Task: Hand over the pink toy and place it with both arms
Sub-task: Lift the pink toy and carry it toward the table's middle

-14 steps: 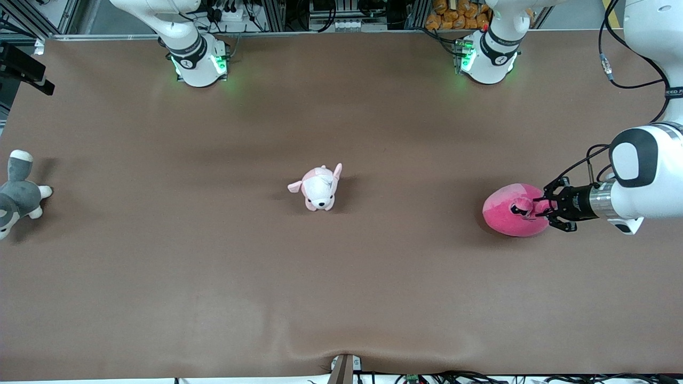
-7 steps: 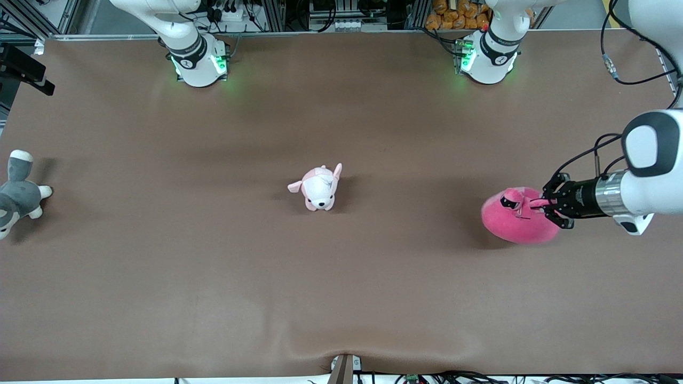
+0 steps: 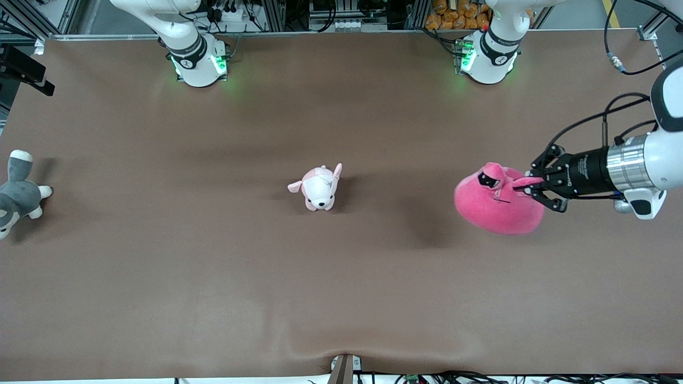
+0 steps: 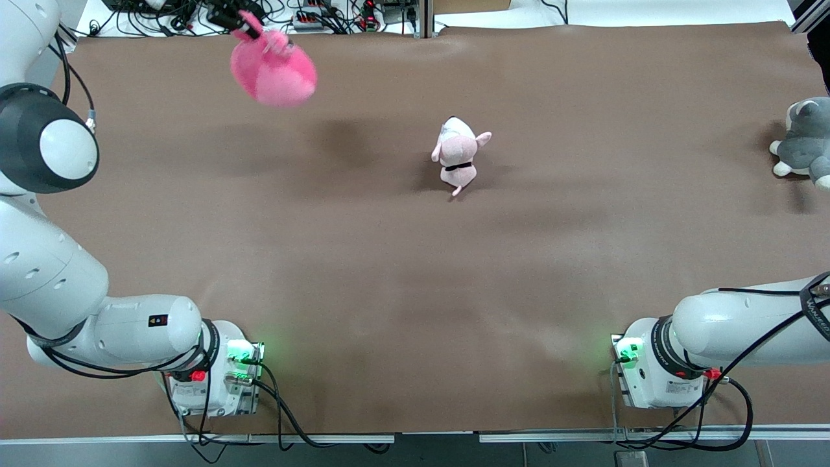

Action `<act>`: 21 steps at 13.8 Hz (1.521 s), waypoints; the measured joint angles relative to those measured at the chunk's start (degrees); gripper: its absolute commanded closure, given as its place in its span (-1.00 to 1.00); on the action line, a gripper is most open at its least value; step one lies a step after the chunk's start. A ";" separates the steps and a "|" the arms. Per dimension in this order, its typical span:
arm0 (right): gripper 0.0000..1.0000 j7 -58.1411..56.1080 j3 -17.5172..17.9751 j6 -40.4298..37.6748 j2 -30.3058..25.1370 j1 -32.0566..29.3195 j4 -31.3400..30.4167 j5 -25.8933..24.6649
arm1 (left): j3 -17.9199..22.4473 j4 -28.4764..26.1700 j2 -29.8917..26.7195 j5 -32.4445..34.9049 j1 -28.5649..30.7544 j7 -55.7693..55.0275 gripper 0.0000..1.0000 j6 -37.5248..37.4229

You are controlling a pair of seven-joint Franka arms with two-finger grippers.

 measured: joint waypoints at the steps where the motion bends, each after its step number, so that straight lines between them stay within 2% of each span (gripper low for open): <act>1: -1.00 0.00 -0.06 0.00 0.00 0.00 -0.01 -0.01 | -1.48 1.01 0.00 -1.37 -0.03 -1.61 1.00 -0.02; 4: -1.00 0.00 -0.14 0.00 0.00 -0.01 -0.01 -0.01 | -7.11 2.76 0.08 -3.30 -1.04 -8.96 1.00 2.35; 6: -1.00 0.00 -0.16 0.00 0.00 -0.01 0.00 -0.02 | -9.07 2.98 0.18 -3.42 -5.28 -19.22 1.00 9.61; 9: -1.00 0.00 -0.17 -0.07 0.00 -0.01 -0.01 -0.03 | -9.09 3.09 0.76 -3.42 -13.61 -31.23 1.00 16.69; 13: -1.00 0.00 -0.03 -0.17 0.00 0.00 -0.01 -0.03 | -9.11 3.13 1.95 -3.42 -20.40 -43.20 1.00 26.43; 17: -1.00 0.00 -0.04 -0.23 0.00 -0.01 -0.01 -0.03 | -8.97 3.19 2.96 -3.35 -25.66 -46.51 1.00 32.17; 21: -1.00 0.00 -0.26 -0.31 0.00 -0.06 -0.02 -0.07 | -8.93 3.36 2.99 -3.03 -26.94 -46.59 1.00 34.95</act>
